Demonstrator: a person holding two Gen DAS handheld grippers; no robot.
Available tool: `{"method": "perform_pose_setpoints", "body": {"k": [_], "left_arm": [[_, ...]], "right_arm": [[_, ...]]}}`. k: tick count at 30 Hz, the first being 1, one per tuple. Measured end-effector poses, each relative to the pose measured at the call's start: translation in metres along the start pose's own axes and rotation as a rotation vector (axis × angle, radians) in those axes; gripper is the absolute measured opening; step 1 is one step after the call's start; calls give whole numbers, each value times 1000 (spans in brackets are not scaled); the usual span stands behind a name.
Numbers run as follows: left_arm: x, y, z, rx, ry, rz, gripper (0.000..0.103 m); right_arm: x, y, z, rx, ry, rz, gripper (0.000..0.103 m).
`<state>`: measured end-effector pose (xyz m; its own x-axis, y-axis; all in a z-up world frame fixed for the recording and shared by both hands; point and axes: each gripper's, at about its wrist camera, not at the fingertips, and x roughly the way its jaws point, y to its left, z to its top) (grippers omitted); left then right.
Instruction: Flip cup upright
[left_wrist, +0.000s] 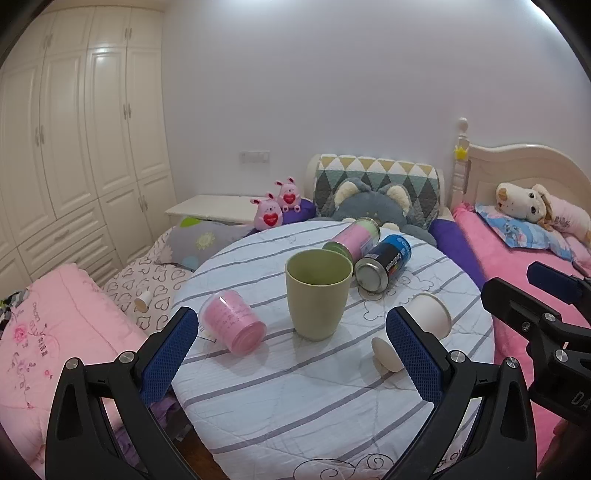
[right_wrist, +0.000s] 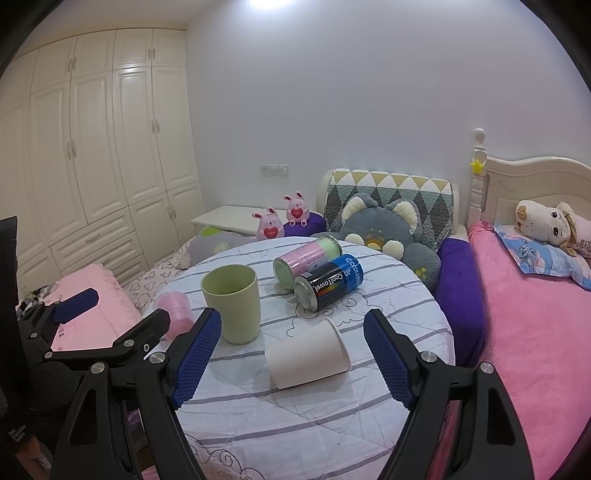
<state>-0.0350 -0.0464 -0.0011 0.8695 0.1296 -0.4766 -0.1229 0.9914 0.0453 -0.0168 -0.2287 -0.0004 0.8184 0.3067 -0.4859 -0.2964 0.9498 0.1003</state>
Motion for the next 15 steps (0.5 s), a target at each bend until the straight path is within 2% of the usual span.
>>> {"method": "perform_pose_setpoints", "body": {"k": [15], "left_arm": [[6,-1,-1,19,-6,13,103]], "right_arm": [[4,3,2,-3,13,20,81]]}}
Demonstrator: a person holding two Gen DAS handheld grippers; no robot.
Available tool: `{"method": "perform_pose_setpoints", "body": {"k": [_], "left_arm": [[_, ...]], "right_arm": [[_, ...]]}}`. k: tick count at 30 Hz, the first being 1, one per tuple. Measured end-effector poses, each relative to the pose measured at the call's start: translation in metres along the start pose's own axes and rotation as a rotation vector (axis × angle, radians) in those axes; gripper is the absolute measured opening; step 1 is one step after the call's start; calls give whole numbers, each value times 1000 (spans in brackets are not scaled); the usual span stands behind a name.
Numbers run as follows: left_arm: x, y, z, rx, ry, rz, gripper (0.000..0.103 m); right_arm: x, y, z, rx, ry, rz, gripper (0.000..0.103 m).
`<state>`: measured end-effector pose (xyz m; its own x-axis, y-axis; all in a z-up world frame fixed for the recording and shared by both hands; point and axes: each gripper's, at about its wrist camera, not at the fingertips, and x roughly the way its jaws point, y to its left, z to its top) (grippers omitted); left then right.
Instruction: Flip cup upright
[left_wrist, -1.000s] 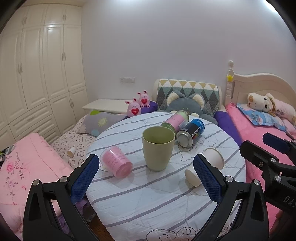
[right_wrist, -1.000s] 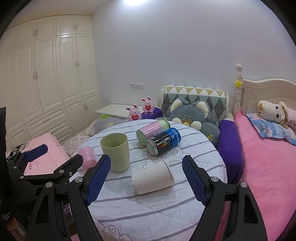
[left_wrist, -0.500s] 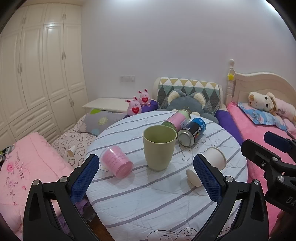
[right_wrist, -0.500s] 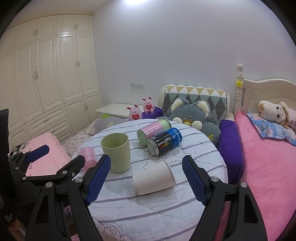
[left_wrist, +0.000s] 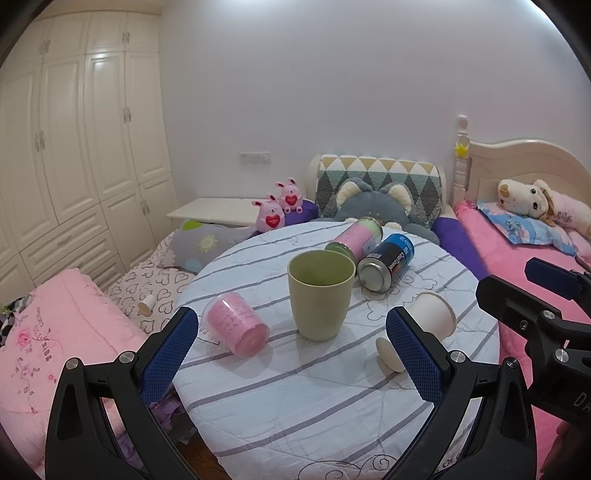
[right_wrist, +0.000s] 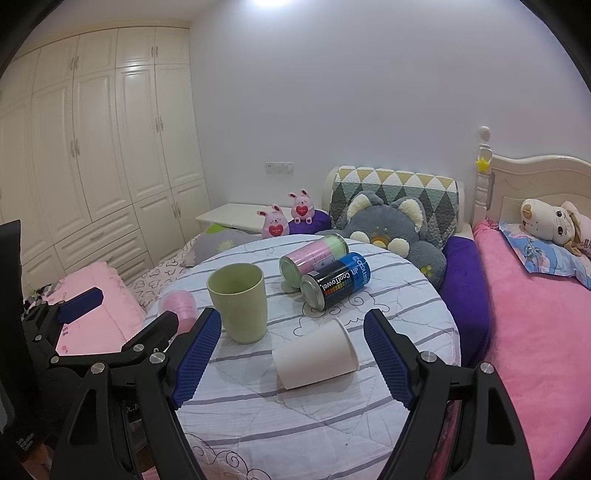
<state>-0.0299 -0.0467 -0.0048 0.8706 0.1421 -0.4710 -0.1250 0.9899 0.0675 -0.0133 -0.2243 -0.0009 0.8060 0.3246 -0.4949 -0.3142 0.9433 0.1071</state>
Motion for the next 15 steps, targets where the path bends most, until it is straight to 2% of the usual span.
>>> {"method": "perform_pose_setpoints", "body": {"k": [15], "left_arm": [[3,-2,-3,11,2,2,103]], "right_arm": [[6,1,-1,3,20,-1,81]]}}
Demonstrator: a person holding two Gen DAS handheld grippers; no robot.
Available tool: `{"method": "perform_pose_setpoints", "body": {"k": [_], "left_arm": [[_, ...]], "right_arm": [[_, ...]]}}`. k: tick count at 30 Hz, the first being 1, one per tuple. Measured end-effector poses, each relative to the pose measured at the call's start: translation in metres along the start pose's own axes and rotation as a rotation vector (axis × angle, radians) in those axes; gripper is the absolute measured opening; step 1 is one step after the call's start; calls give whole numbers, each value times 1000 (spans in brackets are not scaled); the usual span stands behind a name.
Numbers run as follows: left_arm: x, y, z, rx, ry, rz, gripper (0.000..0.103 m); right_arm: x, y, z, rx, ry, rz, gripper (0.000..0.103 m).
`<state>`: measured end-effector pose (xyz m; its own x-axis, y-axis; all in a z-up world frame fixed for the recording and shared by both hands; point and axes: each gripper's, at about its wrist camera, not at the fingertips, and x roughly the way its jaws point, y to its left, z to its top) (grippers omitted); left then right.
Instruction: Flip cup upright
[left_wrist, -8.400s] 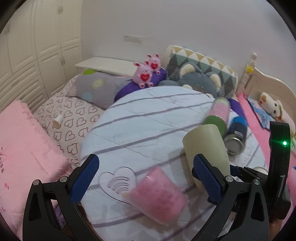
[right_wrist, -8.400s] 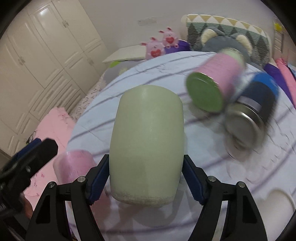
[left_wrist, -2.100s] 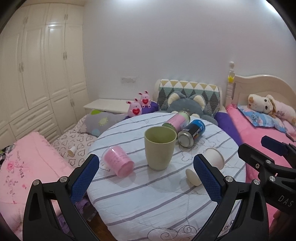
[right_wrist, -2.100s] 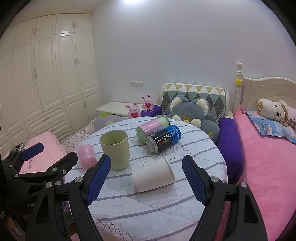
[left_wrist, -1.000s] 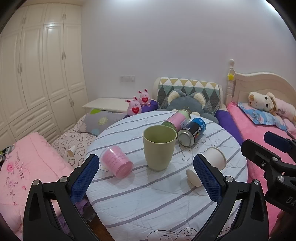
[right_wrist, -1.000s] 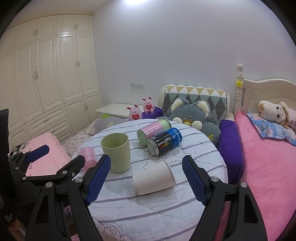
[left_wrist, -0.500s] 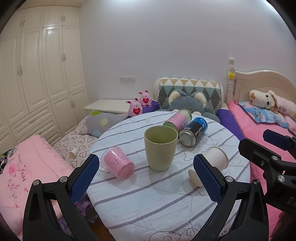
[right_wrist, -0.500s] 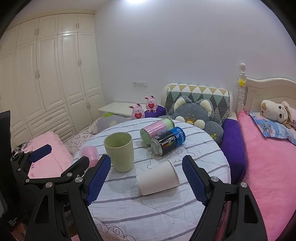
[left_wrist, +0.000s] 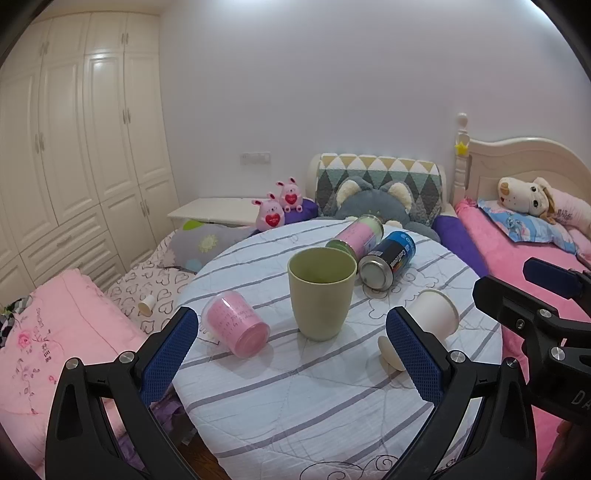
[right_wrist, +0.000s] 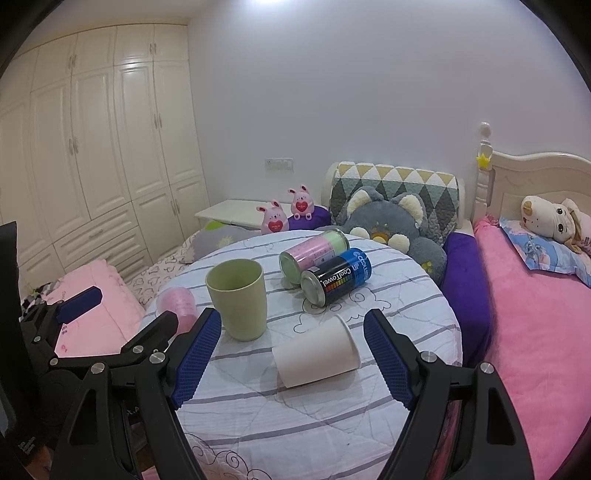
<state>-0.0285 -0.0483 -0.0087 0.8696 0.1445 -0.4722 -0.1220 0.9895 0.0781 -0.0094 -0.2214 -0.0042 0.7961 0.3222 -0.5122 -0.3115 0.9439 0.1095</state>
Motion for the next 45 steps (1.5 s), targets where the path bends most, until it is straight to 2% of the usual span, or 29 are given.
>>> {"method": "perform_pose_setpoints", "body": {"k": [45], "left_arm": [[28,-1,1,7,58,-7,103]], "right_arm": [[26,-4,3,5,58,-2,81]]}}
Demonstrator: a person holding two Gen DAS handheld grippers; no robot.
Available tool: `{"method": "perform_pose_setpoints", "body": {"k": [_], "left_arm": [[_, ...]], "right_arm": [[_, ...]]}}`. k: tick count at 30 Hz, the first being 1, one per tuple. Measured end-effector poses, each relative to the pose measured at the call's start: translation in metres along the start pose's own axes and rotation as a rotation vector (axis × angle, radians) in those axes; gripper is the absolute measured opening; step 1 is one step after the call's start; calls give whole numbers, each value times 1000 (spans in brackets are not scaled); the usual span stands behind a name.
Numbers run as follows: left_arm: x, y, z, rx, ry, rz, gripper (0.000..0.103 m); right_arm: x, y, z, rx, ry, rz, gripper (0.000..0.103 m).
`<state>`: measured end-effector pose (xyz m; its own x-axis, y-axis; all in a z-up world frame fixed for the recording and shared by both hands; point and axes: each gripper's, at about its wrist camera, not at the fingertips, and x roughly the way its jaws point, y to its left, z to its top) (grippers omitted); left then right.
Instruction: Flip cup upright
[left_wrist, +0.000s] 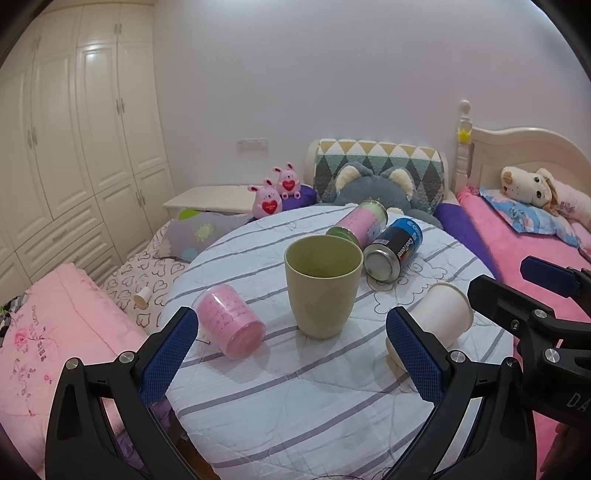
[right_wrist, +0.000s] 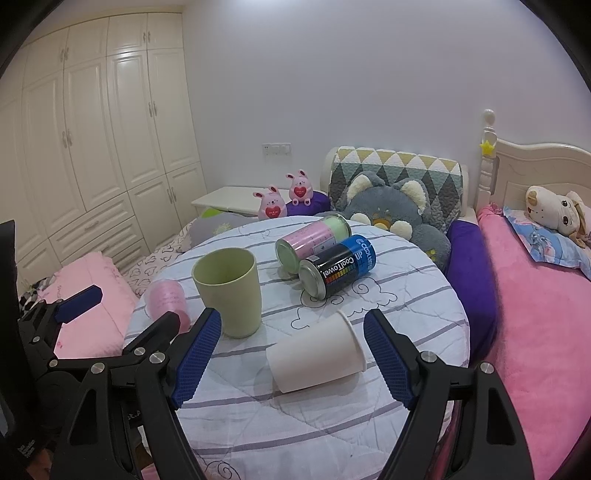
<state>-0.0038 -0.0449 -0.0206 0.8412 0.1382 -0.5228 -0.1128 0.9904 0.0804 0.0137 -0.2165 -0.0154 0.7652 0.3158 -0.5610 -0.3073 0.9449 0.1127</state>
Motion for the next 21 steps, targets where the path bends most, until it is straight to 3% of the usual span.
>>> {"method": "perform_pose_setpoints", "body": {"k": [21], "left_arm": [[24,0,4,4,27,-24,103]], "right_arm": [[15,-3,4,2,13,6,81]]}}
